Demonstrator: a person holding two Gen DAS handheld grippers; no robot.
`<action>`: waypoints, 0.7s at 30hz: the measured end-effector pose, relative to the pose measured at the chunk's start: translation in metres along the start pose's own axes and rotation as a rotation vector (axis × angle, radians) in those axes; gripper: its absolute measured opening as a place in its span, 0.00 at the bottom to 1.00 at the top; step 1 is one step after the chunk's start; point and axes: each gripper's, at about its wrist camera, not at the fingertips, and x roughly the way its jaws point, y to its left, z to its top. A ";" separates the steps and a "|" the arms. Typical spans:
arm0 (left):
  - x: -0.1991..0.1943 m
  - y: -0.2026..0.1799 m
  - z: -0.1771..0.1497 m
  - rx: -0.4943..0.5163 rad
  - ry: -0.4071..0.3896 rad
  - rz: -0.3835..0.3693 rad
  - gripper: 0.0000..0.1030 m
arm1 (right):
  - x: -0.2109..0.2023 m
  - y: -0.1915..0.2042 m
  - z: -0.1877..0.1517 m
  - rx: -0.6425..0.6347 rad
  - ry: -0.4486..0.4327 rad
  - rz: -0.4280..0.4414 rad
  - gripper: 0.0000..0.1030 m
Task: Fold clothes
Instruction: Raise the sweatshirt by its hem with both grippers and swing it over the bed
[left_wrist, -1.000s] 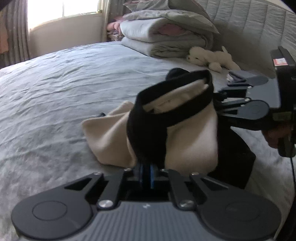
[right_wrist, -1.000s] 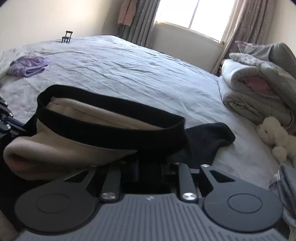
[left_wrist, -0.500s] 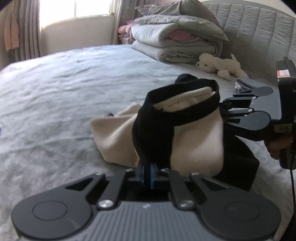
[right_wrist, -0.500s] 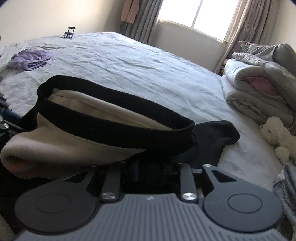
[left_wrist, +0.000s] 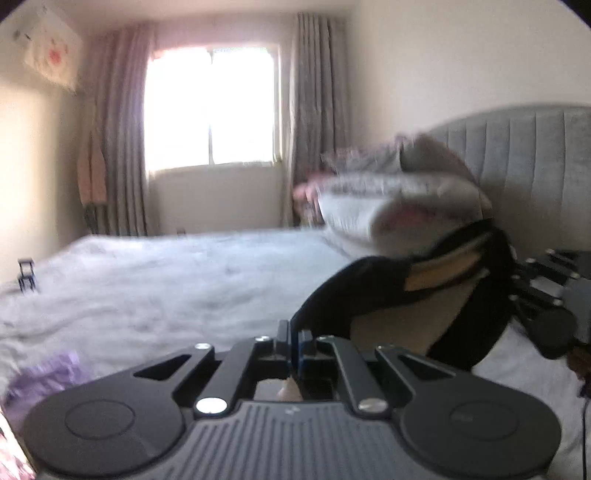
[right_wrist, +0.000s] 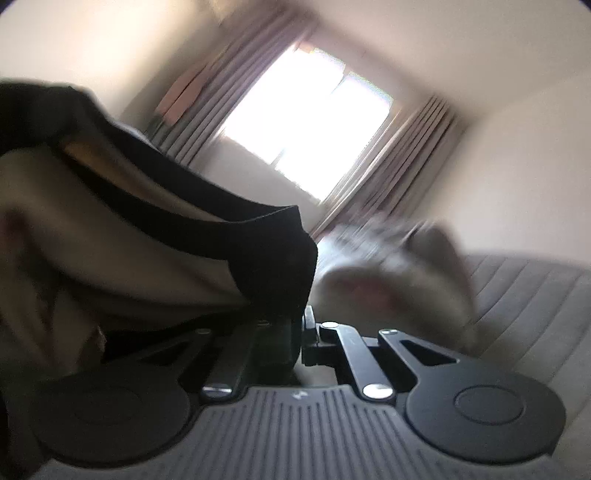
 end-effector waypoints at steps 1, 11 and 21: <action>-0.006 0.001 0.007 0.003 -0.025 0.009 0.03 | -0.008 -0.007 0.007 0.022 -0.027 -0.026 0.03; -0.064 -0.002 0.087 -0.002 -0.210 -0.009 0.03 | -0.066 -0.081 0.070 0.071 -0.231 -0.181 0.01; -0.129 0.002 0.164 -0.014 -0.390 -0.057 0.03 | -0.106 -0.140 0.124 0.049 -0.421 -0.306 0.01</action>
